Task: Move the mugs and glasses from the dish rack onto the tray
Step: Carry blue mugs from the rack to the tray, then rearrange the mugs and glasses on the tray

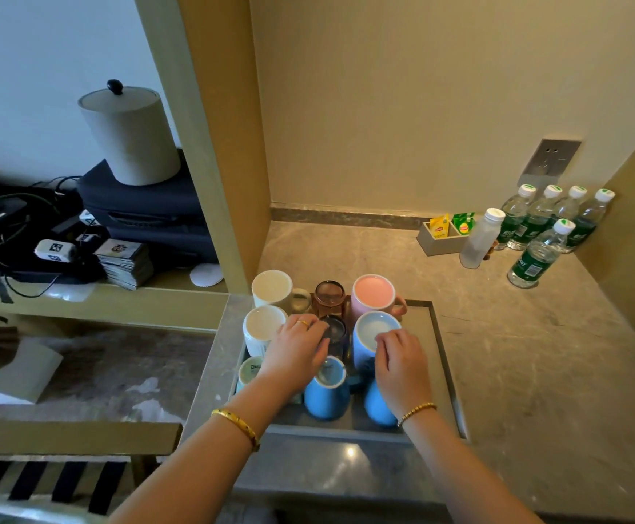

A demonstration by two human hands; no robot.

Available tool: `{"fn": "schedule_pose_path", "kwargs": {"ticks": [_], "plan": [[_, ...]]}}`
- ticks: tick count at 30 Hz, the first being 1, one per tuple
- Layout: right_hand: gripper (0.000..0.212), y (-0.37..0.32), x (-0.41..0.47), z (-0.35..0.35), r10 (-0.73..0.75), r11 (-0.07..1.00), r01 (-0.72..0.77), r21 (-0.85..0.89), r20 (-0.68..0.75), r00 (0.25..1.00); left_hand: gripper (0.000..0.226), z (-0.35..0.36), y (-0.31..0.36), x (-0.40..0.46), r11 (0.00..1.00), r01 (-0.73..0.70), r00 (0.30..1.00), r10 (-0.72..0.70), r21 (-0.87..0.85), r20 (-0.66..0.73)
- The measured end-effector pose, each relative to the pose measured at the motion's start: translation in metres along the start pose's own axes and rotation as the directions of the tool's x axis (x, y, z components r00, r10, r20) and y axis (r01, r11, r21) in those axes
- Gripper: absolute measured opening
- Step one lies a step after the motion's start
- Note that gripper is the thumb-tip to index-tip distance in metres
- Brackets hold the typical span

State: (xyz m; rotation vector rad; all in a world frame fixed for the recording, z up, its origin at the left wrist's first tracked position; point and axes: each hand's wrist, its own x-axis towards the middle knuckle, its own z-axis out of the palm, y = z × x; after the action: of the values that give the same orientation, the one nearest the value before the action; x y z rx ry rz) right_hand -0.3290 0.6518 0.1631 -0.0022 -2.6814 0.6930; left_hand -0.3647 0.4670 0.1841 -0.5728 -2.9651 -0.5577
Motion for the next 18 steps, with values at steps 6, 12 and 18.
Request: {"fn": "schedule_pose_path", "kwargs": {"ticks": [6, 12, 18], "plan": [[0.008, -0.044, 0.041, 0.010, -0.034, 0.999, 0.035, 0.011, -0.055, 0.998, 0.033, -0.037, -0.052, 0.031, 0.997, 0.077, 0.997, -0.077, -0.023, -0.007], [0.020, -0.069, 0.075, 0.043, 0.025, 1.000, -0.027, 0.015, 0.125, 0.992, 0.051, -0.048, -0.105, 0.060, 0.979, 0.201, 0.971, -0.192, -0.047, 0.140], [0.039, -0.054, 0.107, 0.058, 0.137, 0.966, -0.040, -0.254, 0.376, 0.916, 0.070, -0.042, -0.125, 0.090, 0.976, 0.216, 0.916, -0.203, 0.001, 0.346]]}}
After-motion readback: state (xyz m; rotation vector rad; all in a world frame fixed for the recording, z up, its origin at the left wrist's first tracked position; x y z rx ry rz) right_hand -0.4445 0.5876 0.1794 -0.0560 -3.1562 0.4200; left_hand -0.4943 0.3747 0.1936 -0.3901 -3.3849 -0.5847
